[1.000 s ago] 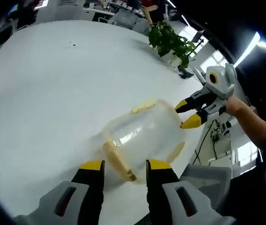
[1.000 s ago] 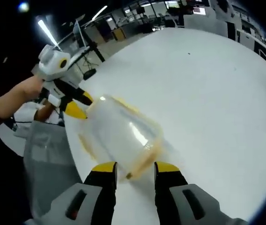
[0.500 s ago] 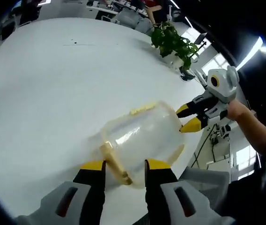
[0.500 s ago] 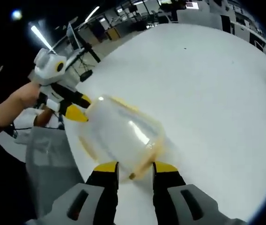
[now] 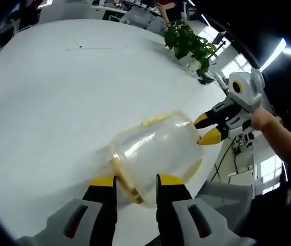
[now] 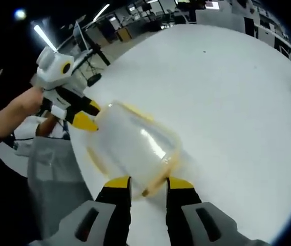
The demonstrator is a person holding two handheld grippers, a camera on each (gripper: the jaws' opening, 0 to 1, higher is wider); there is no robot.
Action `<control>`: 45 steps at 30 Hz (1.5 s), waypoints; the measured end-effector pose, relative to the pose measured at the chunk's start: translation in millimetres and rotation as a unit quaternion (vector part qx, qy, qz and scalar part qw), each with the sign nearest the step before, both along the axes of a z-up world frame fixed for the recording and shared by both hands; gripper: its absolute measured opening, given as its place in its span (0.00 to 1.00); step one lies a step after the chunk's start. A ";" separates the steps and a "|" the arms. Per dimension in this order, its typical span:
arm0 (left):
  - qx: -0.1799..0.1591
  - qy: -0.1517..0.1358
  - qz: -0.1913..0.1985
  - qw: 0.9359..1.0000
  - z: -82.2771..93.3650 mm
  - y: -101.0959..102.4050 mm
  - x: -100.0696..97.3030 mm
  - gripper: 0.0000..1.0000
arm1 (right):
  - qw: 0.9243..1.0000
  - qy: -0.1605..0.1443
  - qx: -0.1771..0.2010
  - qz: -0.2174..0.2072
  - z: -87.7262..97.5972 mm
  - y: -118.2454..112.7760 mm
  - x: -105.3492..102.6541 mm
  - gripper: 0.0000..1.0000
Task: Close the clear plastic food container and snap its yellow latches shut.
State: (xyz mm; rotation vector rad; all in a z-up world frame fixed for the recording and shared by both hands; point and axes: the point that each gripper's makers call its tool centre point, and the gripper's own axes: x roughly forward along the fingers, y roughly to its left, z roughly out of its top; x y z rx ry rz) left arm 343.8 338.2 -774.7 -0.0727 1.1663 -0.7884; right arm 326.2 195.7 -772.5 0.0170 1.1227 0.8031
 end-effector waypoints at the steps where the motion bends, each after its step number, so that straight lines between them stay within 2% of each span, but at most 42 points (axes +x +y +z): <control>1: -0.004 0.003 0.005 1.000 -0.6 0.4 1.7 0.26 | 1.000 -0.004 0.002 0.000 -0.1 -0.2 1.0 0.21; 2: -0.002 0.001 0.010 1.000 -1.7 0.6 3.5 0.25 | 1.000 0.014 0.011 -0.020 -0.3 2.0 -6.9 0.21; 3: -0.008 0.006 0.020 1.000 -0.4 0.0 3.2 0.25 | 1.000 0.008 0.004 -0.002 -2.0 -0.1 -9.9 0.21; 4: -0.008 -0.001 0.014 1.000 -0.2 -0.4 2.7 0.24 | 1.000 0.003 0.002 -0.003 -1.4 0.8 -9.5 0.21; 7: -0.007 0.008 0.023 1.000 -0.9 -1.1 5.3 0.21 | 1.000 0.007 -0.001 -0.006 -2.6 1.9 -6.7 0.21; 8: -0.052 0.014 0.050 0.997 8.6 -15.7 9.8 0.21 | 1.000 0.012 -0.004 -0.006 -3.3 -0.1 -7.6 0.21; 9: -0.028 0.019 0.033 0.999 5.7 -4.4 9.3 0.21 | 1.000 0.008 -0.004 -0.001 -4.0 1.4 -7.1 0.21; 12: -0.021 0.015 0.027 0.999 6.2 -1.7 8.9 0.21 | 1.000 0.013 -0.006 -0.001 -3.2 0.9 -4.5 0.21; 14: -0.030 0.020 0.038 0.999 4.6 2.0 9.2 0.22 | 1.000 0.014 -0.003 -0.006 -3.1 0.5 -3.3 0.21; 16: -0.033 0.012 0.039 0.999 4.1 4.5 8.3 0.23 | 1.000 0.013 -0.003 -0.007 -2.0 1.8 -2.6 0.22; 20: -0.035 0.003 0.044 0.998 3.0 3.7 7.5 0.23 | 1.000 0.018 -0.007 -0.007 -1.7 3.0 0.5 0.22; 27: -0.029 0.010 0.044 0.999 2.3 3.7 6.6 0.24 | 1.000 0.022 -0.010 -0.005 -1.6 2.5 5.0 0.22; 41: -0.015 -0.001 0.040 0.999 1.0 2.7 6.7 0.24 | 1.000 0.000 0.000 -0.005 0.0 2.7 1.9 0.22; 45: -0.014 0.003 0.032 0.999 0.3 3.5 6.5 0.24 | 1.000 0.016 -0.011 -0.001 -0.6 4.1 -2.0 0.22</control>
